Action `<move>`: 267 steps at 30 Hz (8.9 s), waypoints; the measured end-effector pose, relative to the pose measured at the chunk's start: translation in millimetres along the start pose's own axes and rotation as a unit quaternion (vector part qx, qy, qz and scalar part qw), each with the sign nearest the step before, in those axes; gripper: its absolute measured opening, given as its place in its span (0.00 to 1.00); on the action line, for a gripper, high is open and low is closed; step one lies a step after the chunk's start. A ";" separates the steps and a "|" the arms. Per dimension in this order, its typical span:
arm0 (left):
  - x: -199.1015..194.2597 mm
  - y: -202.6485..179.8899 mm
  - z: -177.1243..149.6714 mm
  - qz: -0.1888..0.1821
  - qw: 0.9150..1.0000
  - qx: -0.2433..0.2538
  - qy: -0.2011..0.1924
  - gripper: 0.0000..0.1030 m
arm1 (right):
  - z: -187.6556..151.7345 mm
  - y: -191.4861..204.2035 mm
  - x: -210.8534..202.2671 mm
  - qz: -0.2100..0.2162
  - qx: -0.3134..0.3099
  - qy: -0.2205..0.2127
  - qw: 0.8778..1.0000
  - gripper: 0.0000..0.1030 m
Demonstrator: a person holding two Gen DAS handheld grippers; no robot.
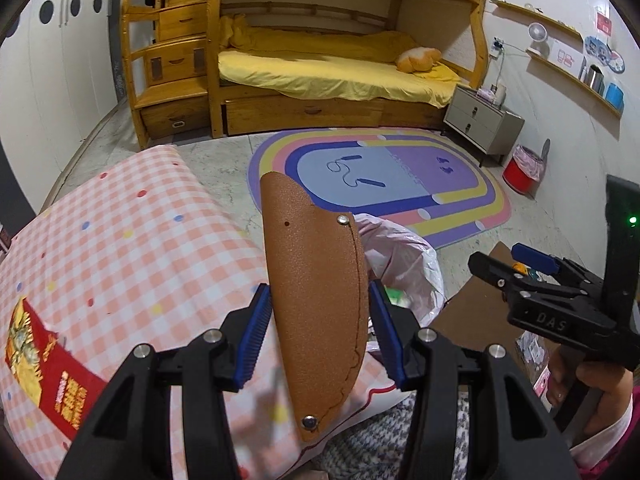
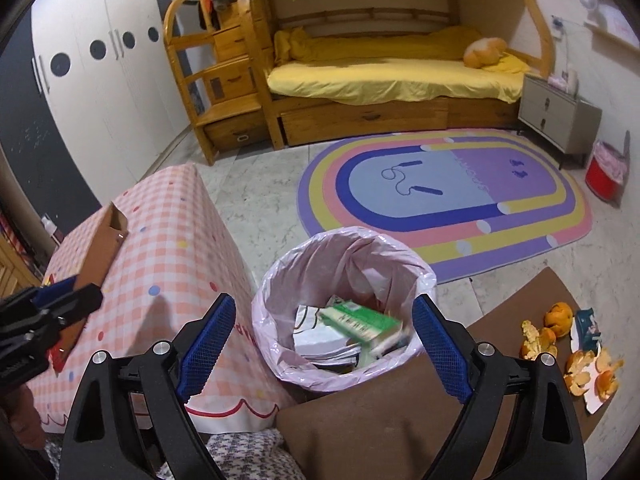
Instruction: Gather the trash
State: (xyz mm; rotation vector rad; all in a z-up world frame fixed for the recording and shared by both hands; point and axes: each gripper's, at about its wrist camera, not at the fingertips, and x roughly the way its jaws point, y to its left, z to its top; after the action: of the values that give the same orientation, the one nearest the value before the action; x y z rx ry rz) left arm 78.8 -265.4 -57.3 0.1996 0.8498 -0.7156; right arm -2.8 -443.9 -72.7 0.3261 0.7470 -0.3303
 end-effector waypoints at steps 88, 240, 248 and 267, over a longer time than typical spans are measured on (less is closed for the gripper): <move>-148.8 251.2 -145.8 0.284 0.927 -0.244 -0.016 0.90 | -61.2 343.5 48.1 0.250 -0.349 0.094 0.898 0.87; -212.0 91.3 -86.9 0.259 0.955 -0.143 -0.029 0.93 | -16.8 154.5 -167.4 0.129 -0.142 -0.052 0.980 0.91; -248.9 102.1 -111.5 0.281 0.944 -0.170 -0.035 0.93 | -34.1 189.6 -179.2 0.140 -0.199 -0.044 0.969 0.91; -257.7 108.4 -126.0 0.284 0.940 -0.190 -0.025 0.93 | -38.0 202.4 -177.2 0.137 -0.209 -0.042 0.968 0.91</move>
State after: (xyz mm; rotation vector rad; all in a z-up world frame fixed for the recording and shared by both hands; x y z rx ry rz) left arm -43.4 -1.3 39.4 0.0709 0.8126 -0.0103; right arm -65.9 -215.7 60.4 0.0137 0.6599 0.0768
